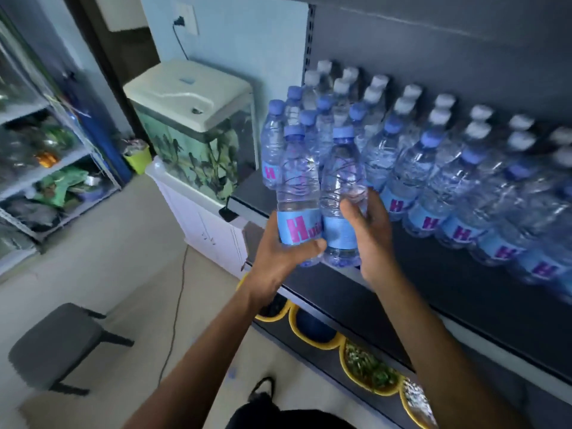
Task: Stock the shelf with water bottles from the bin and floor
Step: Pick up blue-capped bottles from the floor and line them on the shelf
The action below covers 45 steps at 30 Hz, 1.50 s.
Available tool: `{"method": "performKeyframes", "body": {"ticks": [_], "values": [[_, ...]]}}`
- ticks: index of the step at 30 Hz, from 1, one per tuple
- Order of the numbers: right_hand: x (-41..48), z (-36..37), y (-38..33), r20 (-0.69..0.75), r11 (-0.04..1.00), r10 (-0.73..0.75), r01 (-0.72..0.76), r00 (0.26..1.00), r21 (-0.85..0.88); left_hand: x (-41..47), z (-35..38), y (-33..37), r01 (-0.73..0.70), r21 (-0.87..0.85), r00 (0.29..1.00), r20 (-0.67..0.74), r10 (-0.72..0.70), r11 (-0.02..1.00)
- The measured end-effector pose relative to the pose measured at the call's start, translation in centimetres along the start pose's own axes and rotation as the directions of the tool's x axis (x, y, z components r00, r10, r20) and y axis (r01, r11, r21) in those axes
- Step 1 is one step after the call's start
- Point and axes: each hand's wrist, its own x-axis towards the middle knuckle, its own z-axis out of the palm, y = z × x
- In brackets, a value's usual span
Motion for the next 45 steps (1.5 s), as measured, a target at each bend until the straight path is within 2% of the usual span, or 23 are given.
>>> {"method": "performKeyframes", "body": {"ticks": [4, 7, 12, 19, 23, 28, 32, 38, 41, 45], "values": [[2.2, -1.4, 0.9, -0.13, 0.985, -0.013, -0.01, 0.991, -0.171, 4.0, 0.7, -1.6, 0.01, 0.074, 0.998, 0.063, -0.015, 0.997], [3.4, -2.0, 1.8, -0.207, 0.967, -0.039, -0.015, 0.978, -0.253, 6.8, 1.1, -3.7, 0.019, 0.133, 0.998, 0.059, -0.027, 0.991], [3.5, -2.5, 3.1, -0.201, 0.963, -0.067, 0.01, 0.977, -0.271, 9.5, 1.9, -6.2, -0.021, 0.187, 0.998, 0.069, 0.008, 0.982], [3.9, -3.2, 4.8, -0.206, 0.908, -0.116, 0.02, 0.972, -0.417, 11.5, 1.4, -8.1, -0.176, 0.389, 0.981, 0.147, 0.128, 0.904], [3.3, -4.0, 4.2, -0.165, 0.877, -0.096, 0.005, 0.982, -0.48, 11.6, 1.2, -8.2, -0.172, 0.51, 0.985, 0.09, 0.147, 0.843], [2.1, -5.1, 3.7, -0.156, 0.803, -0.143, 0.022, 0.977, -0.596, 11.3, 0.7, -8.5, -0.136, 0.489, 0.989, 0.013, 0.149, 0.861], [0.4, -5.3, 3.9, -0.179, 0.842, -0.184, 0.061, 0.967, -0.535, 11.3, 0.6, -8.5, -0.14, 0.517, 0.985, -0.013, 0.171, 0.845], [-0.5, -3.4, 5.9, -0.198, 0.842, -0.196, 0.062, 0.96, -0.536, 11.7, 1.1, -8.2, -0.083, 0.555, 0.984, -0.086, 0.157, 0.827], [-0.6, -2.7, 7.6, -0.293, 0.835, -0.215, 0.019, 0.932, -0.55, 11.6, 0.7, -8.4, -0.096, 0.536, 0.982, -0.086, 0.167, 0.839], [-1.4, -2.0, 9.0, -0.363, 0.74, -0.203, -0.1, 0.909, -0.665, 11.2, 0.0, -8.8, -0.15, 0.532, 0.979, -0.04, 0.202, 0.833]]}}
